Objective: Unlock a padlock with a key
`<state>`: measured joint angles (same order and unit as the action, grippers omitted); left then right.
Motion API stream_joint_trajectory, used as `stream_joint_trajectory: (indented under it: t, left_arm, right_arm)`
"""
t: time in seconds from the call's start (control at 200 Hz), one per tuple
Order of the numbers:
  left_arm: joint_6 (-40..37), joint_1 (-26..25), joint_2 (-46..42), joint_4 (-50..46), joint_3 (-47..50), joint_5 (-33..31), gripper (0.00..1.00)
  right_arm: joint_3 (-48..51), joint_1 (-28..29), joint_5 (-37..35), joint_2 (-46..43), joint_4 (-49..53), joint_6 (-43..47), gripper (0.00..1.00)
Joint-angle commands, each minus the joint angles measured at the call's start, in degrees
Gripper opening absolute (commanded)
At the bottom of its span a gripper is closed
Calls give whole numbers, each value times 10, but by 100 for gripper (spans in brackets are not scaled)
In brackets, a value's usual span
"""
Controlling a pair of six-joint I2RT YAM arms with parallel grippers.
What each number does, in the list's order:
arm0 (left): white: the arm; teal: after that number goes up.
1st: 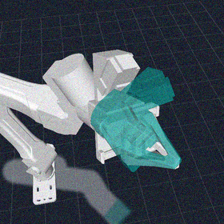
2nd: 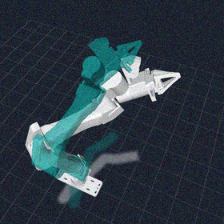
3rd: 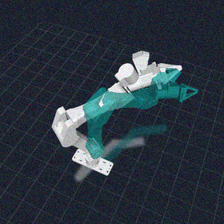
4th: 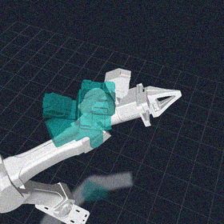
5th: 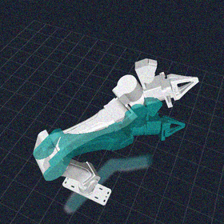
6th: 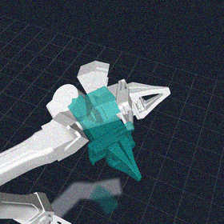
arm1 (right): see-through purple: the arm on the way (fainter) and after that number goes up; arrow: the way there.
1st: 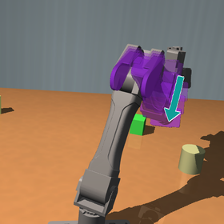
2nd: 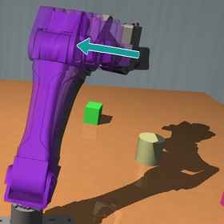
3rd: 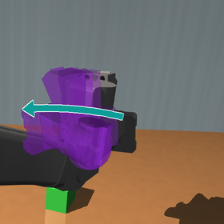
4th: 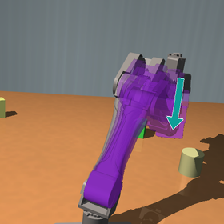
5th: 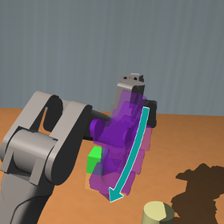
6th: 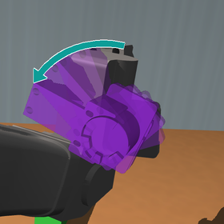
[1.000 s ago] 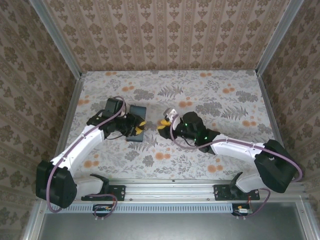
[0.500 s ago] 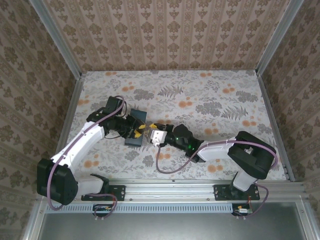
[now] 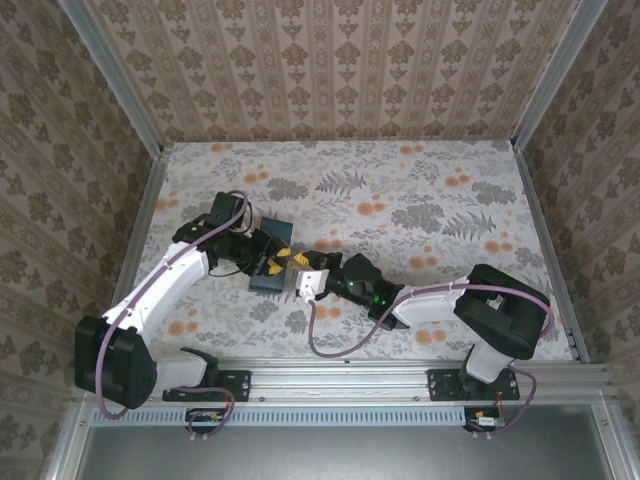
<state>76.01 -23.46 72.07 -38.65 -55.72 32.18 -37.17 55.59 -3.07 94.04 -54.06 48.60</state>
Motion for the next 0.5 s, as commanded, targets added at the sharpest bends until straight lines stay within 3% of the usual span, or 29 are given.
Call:
stream_joint_trajectory:
  t: [0.0, 0.495]
  left_arm:
    - [-2, 5, -6, 9, -15, 8, 11]
    - [8, 2, -10, 22, -7, 7, 11]
  right_arm:
    - [-22, 7, -7, 9, -9, 20, 21]
    - [-40, 26, -12, 24, -11, 45, 24]
